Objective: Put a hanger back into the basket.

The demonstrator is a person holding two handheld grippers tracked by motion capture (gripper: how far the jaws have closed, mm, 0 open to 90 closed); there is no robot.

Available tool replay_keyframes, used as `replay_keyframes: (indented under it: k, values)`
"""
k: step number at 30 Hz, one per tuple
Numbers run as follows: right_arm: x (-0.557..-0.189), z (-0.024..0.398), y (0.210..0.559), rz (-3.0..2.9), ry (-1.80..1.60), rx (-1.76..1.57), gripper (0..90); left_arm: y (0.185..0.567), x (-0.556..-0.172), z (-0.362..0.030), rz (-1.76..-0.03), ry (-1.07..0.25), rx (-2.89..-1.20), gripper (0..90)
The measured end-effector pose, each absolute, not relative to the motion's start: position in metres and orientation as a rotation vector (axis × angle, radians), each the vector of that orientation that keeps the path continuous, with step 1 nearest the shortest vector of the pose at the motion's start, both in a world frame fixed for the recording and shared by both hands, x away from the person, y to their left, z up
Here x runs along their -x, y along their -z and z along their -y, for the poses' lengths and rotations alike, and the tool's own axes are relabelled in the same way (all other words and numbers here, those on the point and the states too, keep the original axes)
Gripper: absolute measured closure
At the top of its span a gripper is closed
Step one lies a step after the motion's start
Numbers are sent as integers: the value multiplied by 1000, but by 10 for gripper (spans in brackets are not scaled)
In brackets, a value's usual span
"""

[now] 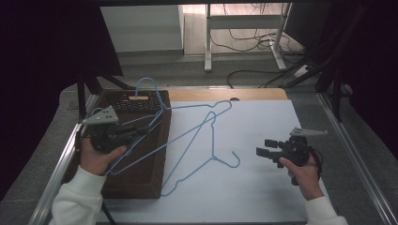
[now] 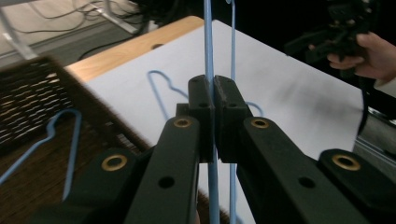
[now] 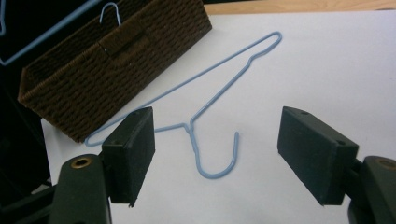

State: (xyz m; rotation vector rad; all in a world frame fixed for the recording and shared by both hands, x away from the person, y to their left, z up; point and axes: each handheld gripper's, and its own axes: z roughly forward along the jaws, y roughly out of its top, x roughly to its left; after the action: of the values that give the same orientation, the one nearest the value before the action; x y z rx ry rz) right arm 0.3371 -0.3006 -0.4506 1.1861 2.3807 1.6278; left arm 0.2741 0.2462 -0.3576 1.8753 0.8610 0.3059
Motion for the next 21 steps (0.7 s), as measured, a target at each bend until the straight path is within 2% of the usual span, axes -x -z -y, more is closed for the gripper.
replay_keyframes:
  k: [12,21]
  values:
    - [-338,298,457,-2406,-1581,-1208,274,377,-273,-312,-1028,-361,-1781,872]
    - [-338,298,459,-2411,-1565,-1223,274,386,-273,-337,-1098,-376,-1729,872]
